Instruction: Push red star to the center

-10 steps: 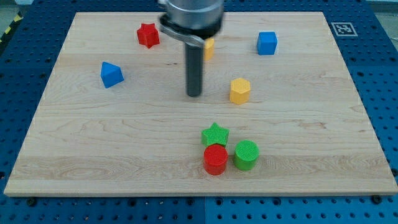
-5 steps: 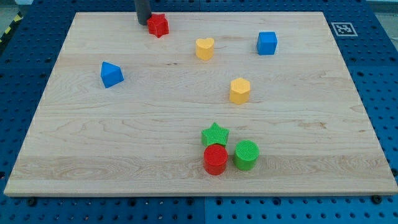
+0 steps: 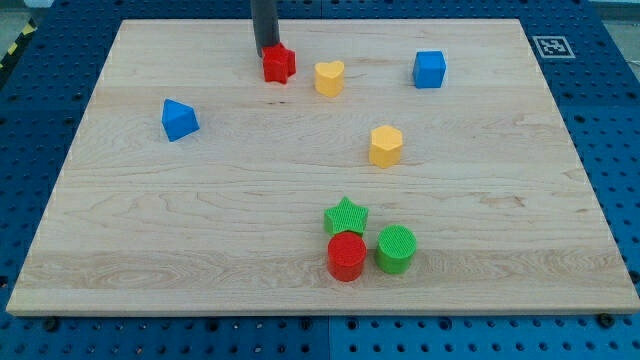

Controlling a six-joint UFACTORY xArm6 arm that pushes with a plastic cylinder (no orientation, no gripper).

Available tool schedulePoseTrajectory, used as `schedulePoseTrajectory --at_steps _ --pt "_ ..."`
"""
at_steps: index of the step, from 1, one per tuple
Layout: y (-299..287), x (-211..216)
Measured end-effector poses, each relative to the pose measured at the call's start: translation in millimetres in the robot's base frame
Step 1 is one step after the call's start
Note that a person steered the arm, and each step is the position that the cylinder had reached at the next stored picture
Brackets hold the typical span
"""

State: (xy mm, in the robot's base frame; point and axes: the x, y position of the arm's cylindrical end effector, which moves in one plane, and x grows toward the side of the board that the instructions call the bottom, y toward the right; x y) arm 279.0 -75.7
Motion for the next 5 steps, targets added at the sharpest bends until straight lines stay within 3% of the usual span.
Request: schedulePoseTrajectory --at_steps 2,3,5 --pt "26.5 69.7" --pt "42.7 83.2" --pt "44.4 56.8"
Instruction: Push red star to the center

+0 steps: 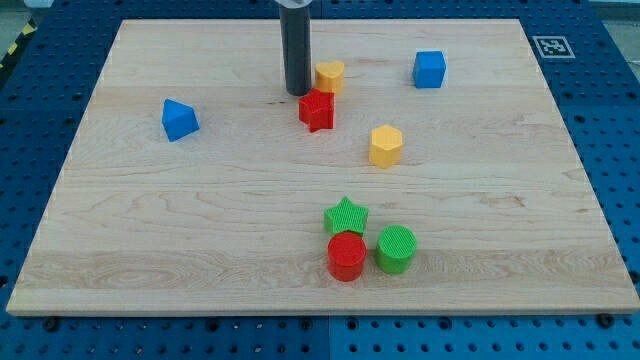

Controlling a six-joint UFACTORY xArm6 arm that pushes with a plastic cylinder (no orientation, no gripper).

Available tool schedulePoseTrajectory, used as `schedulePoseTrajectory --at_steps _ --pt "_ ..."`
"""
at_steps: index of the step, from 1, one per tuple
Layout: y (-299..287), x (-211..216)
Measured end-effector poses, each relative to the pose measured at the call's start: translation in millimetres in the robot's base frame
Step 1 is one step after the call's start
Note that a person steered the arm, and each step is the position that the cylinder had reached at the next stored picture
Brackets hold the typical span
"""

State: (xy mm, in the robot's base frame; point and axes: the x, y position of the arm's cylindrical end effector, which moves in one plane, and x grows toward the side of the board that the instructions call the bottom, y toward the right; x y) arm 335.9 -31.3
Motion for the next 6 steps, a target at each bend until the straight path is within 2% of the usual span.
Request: schedulePoseTrajectory --at_steps 1,2,4,5,6 --pt "23.8 11.2" --pt "49.1 45.8" --pt "56.5 78.3" --pt "46.5 43.7" --pt "21.3 28.6"
